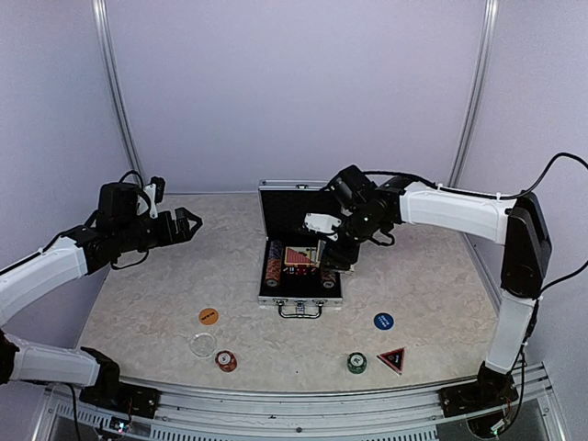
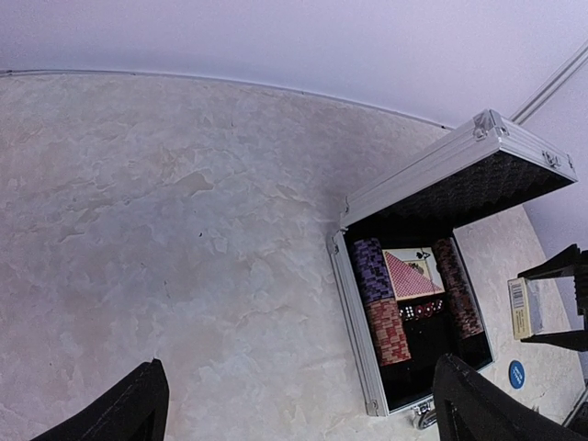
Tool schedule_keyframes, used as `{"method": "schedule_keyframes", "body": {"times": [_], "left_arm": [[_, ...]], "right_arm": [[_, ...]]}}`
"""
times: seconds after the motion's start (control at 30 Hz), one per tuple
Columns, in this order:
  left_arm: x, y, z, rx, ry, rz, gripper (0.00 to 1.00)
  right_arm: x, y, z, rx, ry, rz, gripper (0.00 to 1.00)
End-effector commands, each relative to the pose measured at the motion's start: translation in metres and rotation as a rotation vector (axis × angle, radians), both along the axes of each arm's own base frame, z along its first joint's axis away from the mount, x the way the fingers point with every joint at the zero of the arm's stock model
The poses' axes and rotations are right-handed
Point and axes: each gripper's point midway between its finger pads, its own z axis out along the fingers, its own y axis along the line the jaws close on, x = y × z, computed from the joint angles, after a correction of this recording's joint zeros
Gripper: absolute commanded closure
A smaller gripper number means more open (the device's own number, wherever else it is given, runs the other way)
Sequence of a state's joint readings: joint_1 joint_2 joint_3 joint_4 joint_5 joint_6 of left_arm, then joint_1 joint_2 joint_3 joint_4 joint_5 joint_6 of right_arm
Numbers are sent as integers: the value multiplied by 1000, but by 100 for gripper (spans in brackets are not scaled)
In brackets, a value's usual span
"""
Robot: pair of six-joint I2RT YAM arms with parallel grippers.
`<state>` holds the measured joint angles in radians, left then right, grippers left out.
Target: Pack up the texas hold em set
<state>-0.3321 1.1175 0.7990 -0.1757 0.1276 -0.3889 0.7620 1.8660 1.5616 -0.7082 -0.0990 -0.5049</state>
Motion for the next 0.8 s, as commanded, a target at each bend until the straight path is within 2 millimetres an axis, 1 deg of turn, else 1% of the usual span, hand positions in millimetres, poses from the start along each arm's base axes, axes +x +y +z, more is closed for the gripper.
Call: {"method": "schedule_keyframes", "body": {"times": [0.0,0.3,0.77], "left_arm": [[2,3,-2,-2,-5,6,1],[2,3,-3,-1,-2,6,1],[2,5,-6,7,1,14,1]], "right_arm": [[5,17,7,42,-34,14,63],[7,31,13,57,-58,26,63],[12,49,12,84,-90,45,63]]}}
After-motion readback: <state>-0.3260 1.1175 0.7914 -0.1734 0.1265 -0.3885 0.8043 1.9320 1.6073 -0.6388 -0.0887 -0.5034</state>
